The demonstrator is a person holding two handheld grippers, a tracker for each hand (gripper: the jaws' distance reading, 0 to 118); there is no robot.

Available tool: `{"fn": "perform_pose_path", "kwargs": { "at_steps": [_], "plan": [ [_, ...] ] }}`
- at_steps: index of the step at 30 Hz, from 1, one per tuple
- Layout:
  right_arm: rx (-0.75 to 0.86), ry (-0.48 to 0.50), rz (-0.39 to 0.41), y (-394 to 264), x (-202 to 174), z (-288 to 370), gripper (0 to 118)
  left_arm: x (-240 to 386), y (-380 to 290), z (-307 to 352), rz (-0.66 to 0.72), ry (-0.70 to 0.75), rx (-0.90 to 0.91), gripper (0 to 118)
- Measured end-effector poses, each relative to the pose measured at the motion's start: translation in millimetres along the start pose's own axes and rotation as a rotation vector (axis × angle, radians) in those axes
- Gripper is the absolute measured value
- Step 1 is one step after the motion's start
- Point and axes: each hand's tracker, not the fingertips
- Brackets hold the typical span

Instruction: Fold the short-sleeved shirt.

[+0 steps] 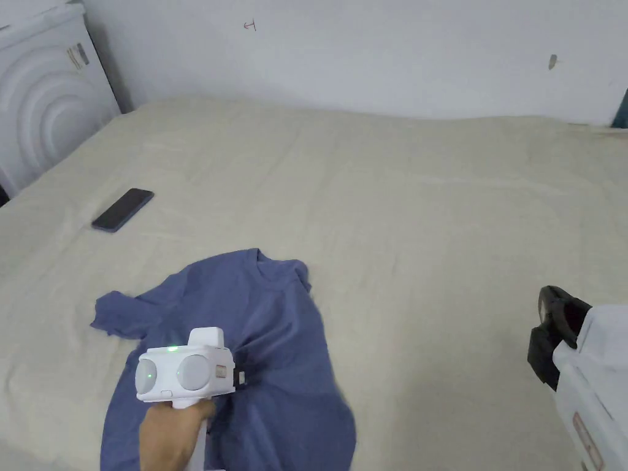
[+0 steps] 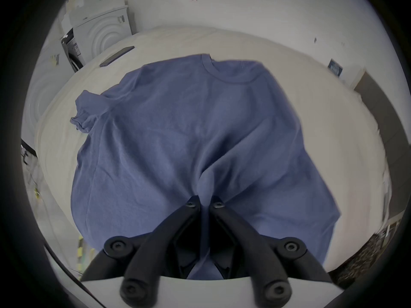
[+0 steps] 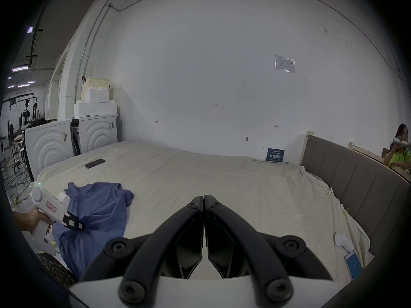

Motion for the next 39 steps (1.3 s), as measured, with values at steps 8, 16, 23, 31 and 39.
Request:
{"fn": "perform_pose_path", "kwargs": {
  "at_steps": [8, 16, 23, 31, 39],
  "plan": [
    [0.023, -0.034, -0.013, 3, 19, 18, 0, 4, 32, 50, -0.037, -0.126, 0.16, 0],
    [0.06, -0.102, -0.044, 2, 48, 46, 0, 111, 76, 106, -0.309, -0.197, 0.334, 0],
    [0.098, -0.181, -0.07, 3, 76, 70, 0, 219, 80, 141, -0.48, -0.383, 0.407, 0],
    [0.115, -0.278, -0.077, 4, 108, 94, 0, 317, 33, 156, -0.681, -0.574, 0.416, 0],
    [0.091, -0.331, -0.085, -7, 127, 105, 0, 358, -24, 119, -0.793, -0.641, 0.268, 0]
  ]
}}
